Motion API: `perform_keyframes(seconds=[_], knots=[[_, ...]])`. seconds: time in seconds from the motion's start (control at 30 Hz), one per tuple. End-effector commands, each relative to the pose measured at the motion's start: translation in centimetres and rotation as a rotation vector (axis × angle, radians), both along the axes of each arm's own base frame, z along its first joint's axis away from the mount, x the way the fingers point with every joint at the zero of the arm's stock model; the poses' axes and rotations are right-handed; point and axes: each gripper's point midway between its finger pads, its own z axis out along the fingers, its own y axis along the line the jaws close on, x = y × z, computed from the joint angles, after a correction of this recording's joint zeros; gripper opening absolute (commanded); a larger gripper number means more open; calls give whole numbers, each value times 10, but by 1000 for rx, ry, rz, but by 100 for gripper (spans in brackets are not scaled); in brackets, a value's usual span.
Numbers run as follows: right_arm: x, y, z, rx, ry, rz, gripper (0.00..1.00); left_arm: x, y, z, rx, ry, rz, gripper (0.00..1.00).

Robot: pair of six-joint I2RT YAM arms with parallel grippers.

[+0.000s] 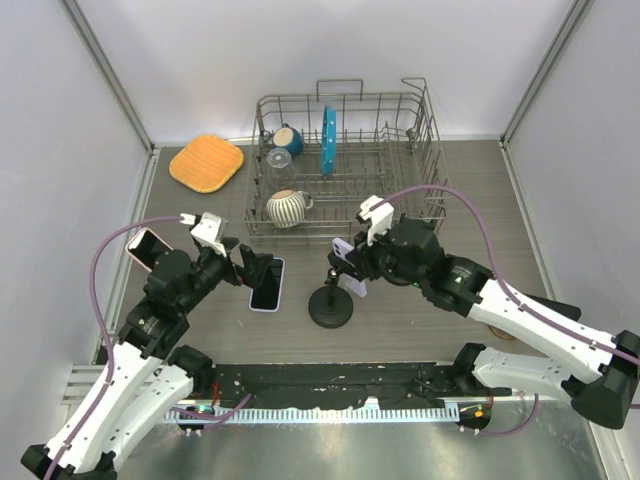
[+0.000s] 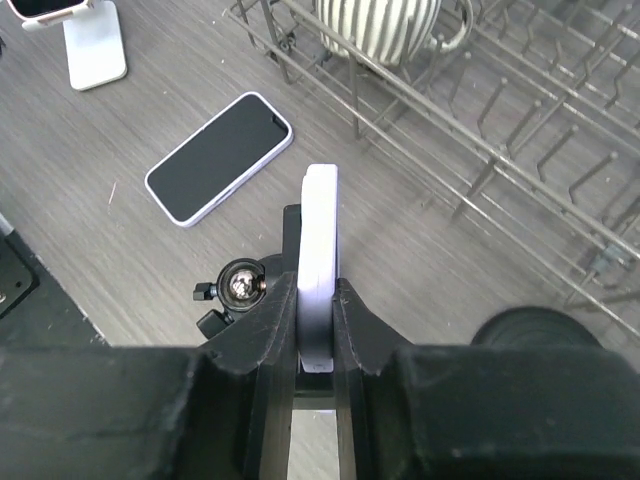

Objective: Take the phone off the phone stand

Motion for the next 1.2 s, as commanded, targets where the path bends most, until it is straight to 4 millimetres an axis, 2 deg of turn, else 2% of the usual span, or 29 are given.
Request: perform_keyframes(seconds=[0.0, 0.1, 0.13, 0.17, 0.27, 0.4, 0.53, 0.7, 0.97, 1.17], knots=[[26, 26, 68, 184, -251, -105, 1, -9, -28, 9, -34, -36, -173, 100], [19, 41, 61, 192, -276, -93, 1, -9, -41, 9, -81, -9, -220, 100], [22, 40, 58, 191, -297, -117, 1, -8, -46, 12, -95, -15, -241, 100], [20, 42, 56, 189, -306, -117, 1, -5, -52, 7, -98, 15, -259, 100], [13, 53, 47, 190, -318, -104, 1, -6, -69, 14, -140, 46, -330, 97], [10, 53, 40, 200, -316, -121, 1, -1, -90, 11, -135, 112, -395, 92], [9, 48, 35, 229, -316, -140, 1, -4, -106, 5, -117, 120, -447, 89], [7, 47, 31, 239, -304, -139, 1, -7, -120, -5, -92, 111, -461, 86], [3, 48, 24, 252, -292, -132, 1, 2, -132, -17, -36, 124, -460, 79], [1, 52, 19, 255, -288, -126, 1, -1, -140, -38, -9, 189, -479, 76]])
